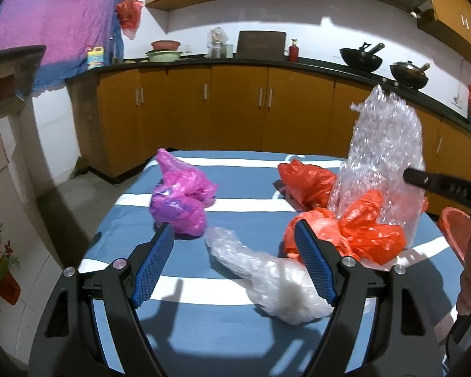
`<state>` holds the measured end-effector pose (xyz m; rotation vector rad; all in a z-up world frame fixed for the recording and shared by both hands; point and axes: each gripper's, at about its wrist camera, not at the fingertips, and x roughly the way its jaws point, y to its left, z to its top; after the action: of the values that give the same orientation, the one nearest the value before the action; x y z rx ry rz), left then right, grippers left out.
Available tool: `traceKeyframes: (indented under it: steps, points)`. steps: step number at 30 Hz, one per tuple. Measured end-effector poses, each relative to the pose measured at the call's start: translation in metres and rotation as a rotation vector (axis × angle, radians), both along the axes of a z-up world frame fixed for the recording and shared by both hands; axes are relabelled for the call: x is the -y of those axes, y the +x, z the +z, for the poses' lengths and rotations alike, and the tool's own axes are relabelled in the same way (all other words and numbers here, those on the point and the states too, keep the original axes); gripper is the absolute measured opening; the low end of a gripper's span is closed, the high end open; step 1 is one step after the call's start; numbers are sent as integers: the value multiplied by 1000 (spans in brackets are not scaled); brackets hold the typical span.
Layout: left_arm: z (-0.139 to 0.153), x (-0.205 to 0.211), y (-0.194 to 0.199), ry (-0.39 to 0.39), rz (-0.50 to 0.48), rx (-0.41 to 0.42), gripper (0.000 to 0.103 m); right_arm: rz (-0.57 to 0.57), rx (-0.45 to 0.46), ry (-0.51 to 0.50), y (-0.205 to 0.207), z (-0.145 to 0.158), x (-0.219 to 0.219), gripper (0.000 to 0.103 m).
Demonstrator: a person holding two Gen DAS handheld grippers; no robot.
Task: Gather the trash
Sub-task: 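Close the right gripper on the tall bubble-wrap tube, then close the left gripper on the red plastic bag while the right holds the bubble wrap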
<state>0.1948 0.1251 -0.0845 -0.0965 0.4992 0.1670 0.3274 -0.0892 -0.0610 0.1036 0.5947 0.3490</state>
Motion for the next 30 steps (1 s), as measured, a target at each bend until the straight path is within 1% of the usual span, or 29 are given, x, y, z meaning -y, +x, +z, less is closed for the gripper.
traceKeyframes:
  steps: [2, 7, 12, 17, 23, 25, 27, 30]
  points:
    - [1, 5, 1, -6, -13, 1, 81, -15, 14, 6, -4, 5, 7, 12]
    - [3, 23, 8, -21, -58, -2, 82, -75, 45, -4, -17, 13, 32, 12]
    - [3, 43, 26, -33, -112, -27, 82, -139, 40, -3, -22, 13, 59, 12]
    - [-1, 58, 47, -35, -143, -75, 84, -185, 29, 2, -26, 10, 82, 12]
    - [-11, 63, 63, -32, -159, -131, 84, -205, 22, 7, -31, 7, 94, 12]
    - [-15, 63, 66, -38, -171, -145, 74, -208, 19, 8, -31, 5, 96, 12]
    - [-18, 64, 68, -48, -193, -162, 60, -210, 14, 9, -31, 4, 98, 12]
    - [-18, 65, 71, -60, -215, -166, 49, -211, 10, 8, -30, 3, 96, 12]
